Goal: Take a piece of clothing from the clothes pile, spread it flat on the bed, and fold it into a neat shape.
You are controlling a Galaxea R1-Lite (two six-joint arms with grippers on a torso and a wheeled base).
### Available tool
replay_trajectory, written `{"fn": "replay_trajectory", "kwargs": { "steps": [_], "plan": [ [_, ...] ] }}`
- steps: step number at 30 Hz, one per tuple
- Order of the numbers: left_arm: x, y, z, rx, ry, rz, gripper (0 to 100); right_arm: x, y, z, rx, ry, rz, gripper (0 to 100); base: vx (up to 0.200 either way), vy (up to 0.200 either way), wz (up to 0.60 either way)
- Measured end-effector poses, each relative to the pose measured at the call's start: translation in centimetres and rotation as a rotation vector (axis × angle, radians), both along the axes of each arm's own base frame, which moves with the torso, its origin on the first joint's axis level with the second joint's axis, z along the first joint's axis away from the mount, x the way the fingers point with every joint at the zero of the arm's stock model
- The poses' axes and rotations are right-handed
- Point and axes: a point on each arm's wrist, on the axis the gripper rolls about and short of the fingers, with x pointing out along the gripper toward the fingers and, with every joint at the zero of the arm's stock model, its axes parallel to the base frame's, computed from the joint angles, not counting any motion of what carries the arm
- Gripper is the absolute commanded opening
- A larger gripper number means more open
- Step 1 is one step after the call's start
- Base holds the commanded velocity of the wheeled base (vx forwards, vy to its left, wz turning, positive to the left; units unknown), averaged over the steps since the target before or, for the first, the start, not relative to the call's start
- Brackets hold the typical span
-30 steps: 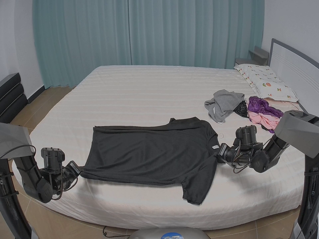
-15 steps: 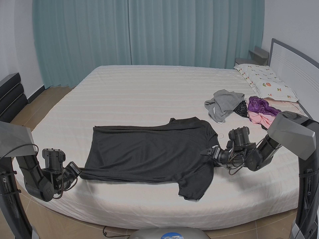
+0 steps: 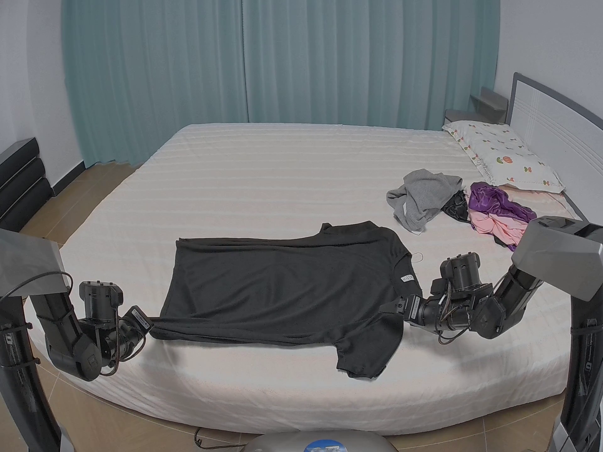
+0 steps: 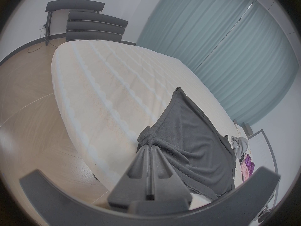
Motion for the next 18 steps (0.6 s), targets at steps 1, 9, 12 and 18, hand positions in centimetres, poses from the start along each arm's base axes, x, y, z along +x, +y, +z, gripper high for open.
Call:
{"fn": "replay_trajectory", "kwargs": {
  "steps": [1,9,12,18],
  "plan": [
    [0.0,0.0,0.0,0.0,0.0,0.0,0,0.1,0.1,-0.1,-0.001,-0.001,0.003,100,0.0,0.0,0.0],
    [0.2,0.4,0.0,0.0,-0.004,0.014,0,1.1,1.3,-1.2,-0.024,-0.003,0.023,0,0.0,0.0,0.0],
    [0.4,0.5,-0.2,0.0,-0.003,0.02,0,1.2,1.4,-0.8,-0.019,-0.012,0.027,0,0.0,0.0,0.0],
    [0.9,1.0,-0.7,0.0,0.001,0.038,0,1.3,1.1,1.2,-0.012,-0.007,0.017,0,0.0,0.0,0.0]
  ]
}}
